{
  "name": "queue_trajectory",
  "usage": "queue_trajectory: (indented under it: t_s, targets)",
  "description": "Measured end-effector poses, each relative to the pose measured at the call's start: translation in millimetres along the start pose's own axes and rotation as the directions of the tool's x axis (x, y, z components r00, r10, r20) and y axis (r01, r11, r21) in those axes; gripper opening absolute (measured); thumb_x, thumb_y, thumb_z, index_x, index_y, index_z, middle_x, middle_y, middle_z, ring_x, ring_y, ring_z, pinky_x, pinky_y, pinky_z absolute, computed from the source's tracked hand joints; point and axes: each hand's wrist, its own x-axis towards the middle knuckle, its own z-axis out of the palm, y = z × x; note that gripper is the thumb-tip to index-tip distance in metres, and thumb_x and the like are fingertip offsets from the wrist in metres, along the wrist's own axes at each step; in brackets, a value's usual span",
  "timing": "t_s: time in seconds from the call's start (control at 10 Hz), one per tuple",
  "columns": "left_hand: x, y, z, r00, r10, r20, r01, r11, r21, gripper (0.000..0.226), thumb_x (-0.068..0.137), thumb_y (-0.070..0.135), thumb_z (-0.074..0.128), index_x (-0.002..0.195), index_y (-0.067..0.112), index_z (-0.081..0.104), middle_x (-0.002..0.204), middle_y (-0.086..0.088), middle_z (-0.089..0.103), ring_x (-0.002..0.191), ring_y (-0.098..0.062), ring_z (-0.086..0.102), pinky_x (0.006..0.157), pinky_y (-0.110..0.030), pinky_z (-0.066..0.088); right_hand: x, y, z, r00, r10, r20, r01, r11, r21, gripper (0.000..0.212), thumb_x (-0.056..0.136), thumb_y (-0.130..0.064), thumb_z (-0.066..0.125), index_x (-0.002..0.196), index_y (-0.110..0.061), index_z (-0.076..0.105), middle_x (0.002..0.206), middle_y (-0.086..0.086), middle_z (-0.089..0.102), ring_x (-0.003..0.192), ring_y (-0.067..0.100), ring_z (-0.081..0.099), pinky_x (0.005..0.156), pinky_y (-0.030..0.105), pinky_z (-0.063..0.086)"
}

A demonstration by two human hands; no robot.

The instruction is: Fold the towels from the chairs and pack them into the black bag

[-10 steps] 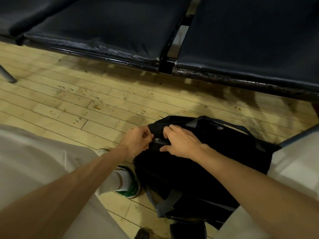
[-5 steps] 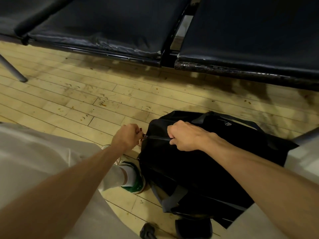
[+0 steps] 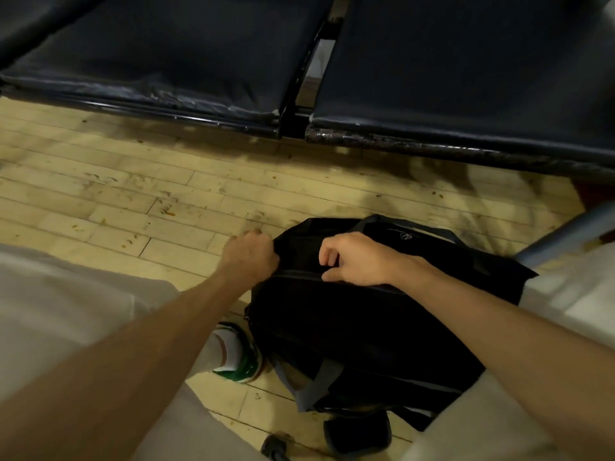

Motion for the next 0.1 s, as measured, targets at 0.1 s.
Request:
queue_trajectory:
  t_s: [0.1]
  targets:
    - [-1.7,26.9,-35.2,0.995,0.082,0.055,-0.076,0.991,-0.109,0.024,0.092,0.029,0.05,0.107,0.017,0.064,0.111,-0.005,0.063,0.104,-0.025,0.058,0.091,-0.037,0.044,-13.5,12.2,-10.3,0.996,0.088,0.029,-0.09,0.993,0.078,0.032,0.085,-0.031,0.073,0.113,-0.021,0.063,0.113,-0.001,0.062,0.094,0.01,0.058,0.079,0.021,0.043]
